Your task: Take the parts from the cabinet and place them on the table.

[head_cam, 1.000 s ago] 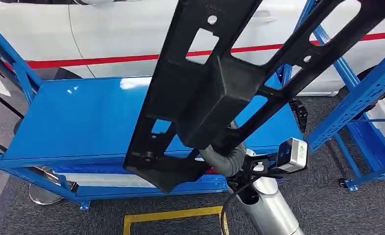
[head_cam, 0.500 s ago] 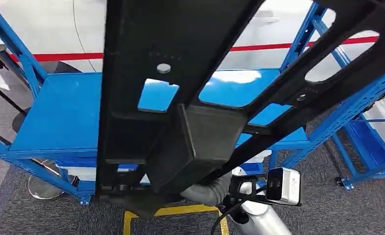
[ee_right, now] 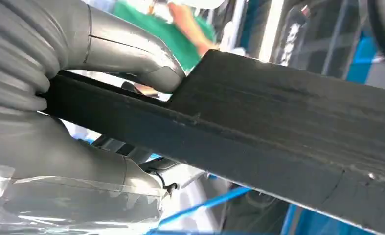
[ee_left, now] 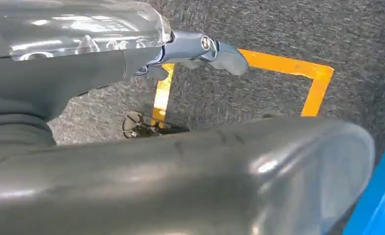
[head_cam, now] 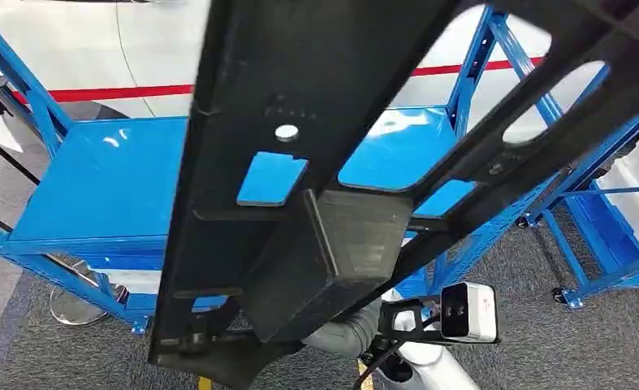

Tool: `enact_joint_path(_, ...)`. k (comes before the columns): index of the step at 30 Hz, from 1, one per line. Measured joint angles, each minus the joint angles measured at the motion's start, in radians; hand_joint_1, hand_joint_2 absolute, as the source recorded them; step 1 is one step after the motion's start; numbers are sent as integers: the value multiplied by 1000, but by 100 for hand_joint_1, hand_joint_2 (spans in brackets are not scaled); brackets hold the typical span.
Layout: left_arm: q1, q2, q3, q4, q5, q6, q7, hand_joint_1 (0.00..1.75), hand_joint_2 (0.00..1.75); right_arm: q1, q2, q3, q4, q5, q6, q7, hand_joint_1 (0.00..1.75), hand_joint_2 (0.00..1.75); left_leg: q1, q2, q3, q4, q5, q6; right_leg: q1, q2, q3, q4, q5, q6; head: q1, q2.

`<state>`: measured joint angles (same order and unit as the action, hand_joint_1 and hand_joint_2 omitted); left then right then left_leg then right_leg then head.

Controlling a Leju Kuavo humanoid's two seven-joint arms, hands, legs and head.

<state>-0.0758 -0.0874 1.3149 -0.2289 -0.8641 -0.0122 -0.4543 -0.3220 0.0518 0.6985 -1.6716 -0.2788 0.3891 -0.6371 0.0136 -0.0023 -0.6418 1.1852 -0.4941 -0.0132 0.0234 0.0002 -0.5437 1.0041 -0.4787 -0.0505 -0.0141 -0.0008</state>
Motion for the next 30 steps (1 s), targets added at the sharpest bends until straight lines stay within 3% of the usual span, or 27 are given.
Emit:
enact_joint_path(1, 1, 1, -3, 0, -5, -6, 0, 0, 0, 7, -8, -1, 4, 11, -5, -13, 166, 175, -5, 0, 55, -99, 35, 12, 4, 0, 1, 3, -1, -1, 0, 0)
enact_joint_path(2, 1, 6, -5, -1, -6, -9, 0, 0, 0, 13, -13, -1, 9, 22, -9, -19, 166, 175, -9, 0, 86, -152, 15, 26, 5, -1, -4, 4, -3, 0, 3, 0)
enact_joint_path(3, 2, 6, -5, -1, -9, -13, 0, 0, 0, 17, -19, -1, 11, 28, -9, -21, 166, 175, -11, 2, 90, -163, 25, 20, 6, 0, -8, 6, -1, 4, 2, 0)
enact_joint_path(6, 5, 7, -8, -1, -13, -15, 0, 0, 0, 33, -29, 0, 17, 43, -12, -18, 166, 175, -14, 1, 88, -178, 29, 28, 3, -1, -11, 5, 5, 16, 2, 0)
enact_joint_path(7, 5, 0, -11, 0, -16, -19, 2, 0, 0, 34, -33, 0, 16, 50, -14, -15, 166, 175, 2, 6, 94, -192, 38, 32, 7, 1, -11, 9, -4, 23, 0, 0)
enact_joint_path(8, 6, 1, -14, 0, -19, -20, 2, 0, 0, 34, -35, 0, 16, 58, -16, -13, 166, 175, 3, 6, 95, -198, 41, 34, 5, 3, -21, 30, -21, 36, 6, 0)
enact_joint_path(11, 6, 1, -21, 0, -23, -26, 3, 0, 0, 46, -47, 0, 17, 71, -27, -11, 166, 175, 7, 7, 89, -198, 44, 36, -23, 2, -129, 251, -130, 63, 7, 0)
enact_joint_path(12, 7, 1, -22, 0, -24, -27, 3, 0, 0, 51, -51, 0, 18, 72, -28, -10, 166, 175, 10, 7, 87, -197, 45, 34, -32, 2, -157, 307, -144, 71, 7, 0)
enact_joint_path(13, 8, 1, -22, 0, -26, -28, 3, 0, 0, 54, -55, 0, 20, 72, -28, -10, 166, 175, 16, 6, 87, -197, 45, 29, -41, 1, -163, 314, -128, 79, 7, 0)
enact_joint_path(14, 8, 1, -23, 0, -29, -29, 3, 0, 0, 56, -58, 0, 21, 76, -31, -10, 166, 175, 21, 6, 88, -196, 45, 25, -48, 1, -142, 268, -90, 88, 7, 0)
enact_joint_path(16, 8, 0, -29, 0, -38, -33, 2, 0, 0, 58, -61, 0, 21, 86, -35, -11, 166, 175, 33, 4, 92, -193, 42, 9, -63, -1, -46, 80, 9, 104, 7, 0)
enact_joint_path(17, 8, 0, -31, 0, -39, -33, 0, 0, 0, 60, -63, 0, 21, 93, -38, -13, 166, 175, 35, 3, 92, -193, 40, 0, -69, 1, -17, 12, 17, 111, 8, 0)
enact_joint_path(18, 7, 1, -32, 0, -41, -33, -2, 0, 0, 64, -65, 1, 22, 99, -42, -15, 166, 175, 30, 0, 89, -189, 41, -12, -53, 6, -11, -1, 9, 103, 10, 0)
enact_joint_path(19, 7, 1, -35, 0, -47, -33, -4, 0, 0, 69, -67, 1, 22, 103, -44, -19, 166, 175, 29, -1, 86, -192, 45, -22, -52, 6, -19, 6, 10, 85, 7, 0)
enact_joint_path(22, 7, 1, -42, 0, -53, -36, -8, 0, 0, 78, -72, 1, 22, 110, -47, -22, 166, 175, 36, 0, 91, -201, 45, -47, -48, 6, -24, 6, 13, 53, 8, 0)
enact_joint_path(24, 5, 2, -48, 0, -58, -37, -13, 0, 0, 78, -72, 1, 21, 111, -45, -25, 166, 175, 36, 3, 59, -129, -10, -38, -45, 2, -23, 2, 16, 31, 5, 0)
enact_joint_path(26, 6, 2, -50, 0, -58, -36, -13, 0, 0, 81, -73, 1, 21, 113, -44, -30, 166, 175, 29, 2, -23, 56, -98, -30, -31, -2, -25, 4, 19, 15, 5, 0)
enact_joint_path(27, 7, 2, -51, 0, -58, -37, -13, 0, 0, 82, -74, 2, 21, 115, -44, -30, 166, 175, 23, 2, -54, 127, -125, -27, -23, -2, -28, 6, 20, 13, 5, 0)
enact_joint_path(28, 7, 2, -51, 0, -58, -36, -13, 0, 0, 82, -74, 2, 22, 118, -44, -32, 166, 175, 18, 2, -63, 148, -123, -22, -15, -1, -31, 8, 21, 11, 5, 0)
enact_joint_path(29, 7, 2, -52, 0, -58, -36, -13, 0, 0, 82, -75, 3, 22, 122, -44, -33, 166, 175, 13, 2, -48, 121, -100, -14, -10, 1, -33, 11, 22, 10, 5, 0)
enact_joint_path(30, 7, 2, -52, 0, -58, -36, -13, 0, 0, 82, -76, 4, 22, 125, -44, -34, 166, 175, 5, 2, -11, 50, -60, -2, -4, 2, -34, 13, 21, 9, 5, 0)
